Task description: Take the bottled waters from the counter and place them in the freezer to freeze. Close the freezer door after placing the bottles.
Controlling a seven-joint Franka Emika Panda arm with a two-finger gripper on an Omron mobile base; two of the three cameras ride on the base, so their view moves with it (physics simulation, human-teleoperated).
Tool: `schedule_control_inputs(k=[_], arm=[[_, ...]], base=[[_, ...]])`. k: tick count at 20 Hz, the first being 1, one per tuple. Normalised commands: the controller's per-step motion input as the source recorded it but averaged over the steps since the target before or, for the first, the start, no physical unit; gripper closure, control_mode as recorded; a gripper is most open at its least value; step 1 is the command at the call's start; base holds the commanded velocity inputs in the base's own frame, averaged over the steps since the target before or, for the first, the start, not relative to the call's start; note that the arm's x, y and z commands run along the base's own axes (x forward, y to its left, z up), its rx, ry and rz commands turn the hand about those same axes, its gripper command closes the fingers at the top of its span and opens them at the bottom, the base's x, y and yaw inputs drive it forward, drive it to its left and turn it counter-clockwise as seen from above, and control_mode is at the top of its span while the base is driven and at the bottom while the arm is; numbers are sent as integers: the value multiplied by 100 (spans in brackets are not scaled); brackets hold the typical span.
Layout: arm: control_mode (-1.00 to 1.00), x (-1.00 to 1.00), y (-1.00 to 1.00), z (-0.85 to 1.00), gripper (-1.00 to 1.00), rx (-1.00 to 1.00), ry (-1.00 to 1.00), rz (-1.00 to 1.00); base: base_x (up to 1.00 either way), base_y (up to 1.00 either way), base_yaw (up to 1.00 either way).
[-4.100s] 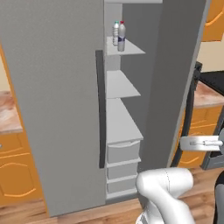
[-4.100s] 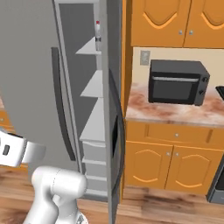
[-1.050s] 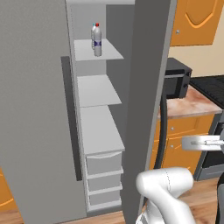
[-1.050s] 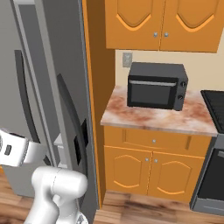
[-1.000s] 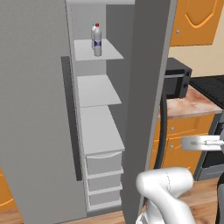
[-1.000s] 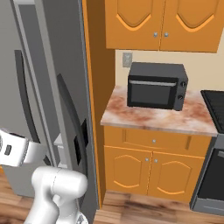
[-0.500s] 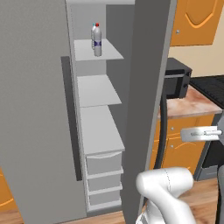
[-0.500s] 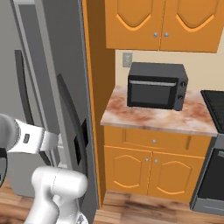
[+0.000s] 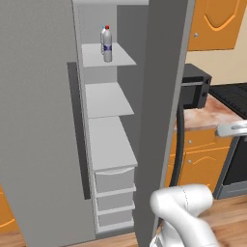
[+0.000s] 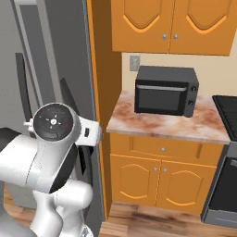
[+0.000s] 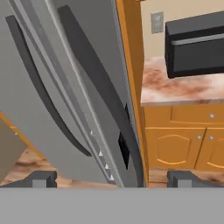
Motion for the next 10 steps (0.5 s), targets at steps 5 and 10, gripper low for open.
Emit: schedule_control_inputs(k=[5, 10], arm=[[-100, 50, -28, -6, -100, 1, 0, 14], [-100, 45, -1, -20, -100, 0, 0, 15]], base=[[0, 0, 0], [0, 0, 0]])
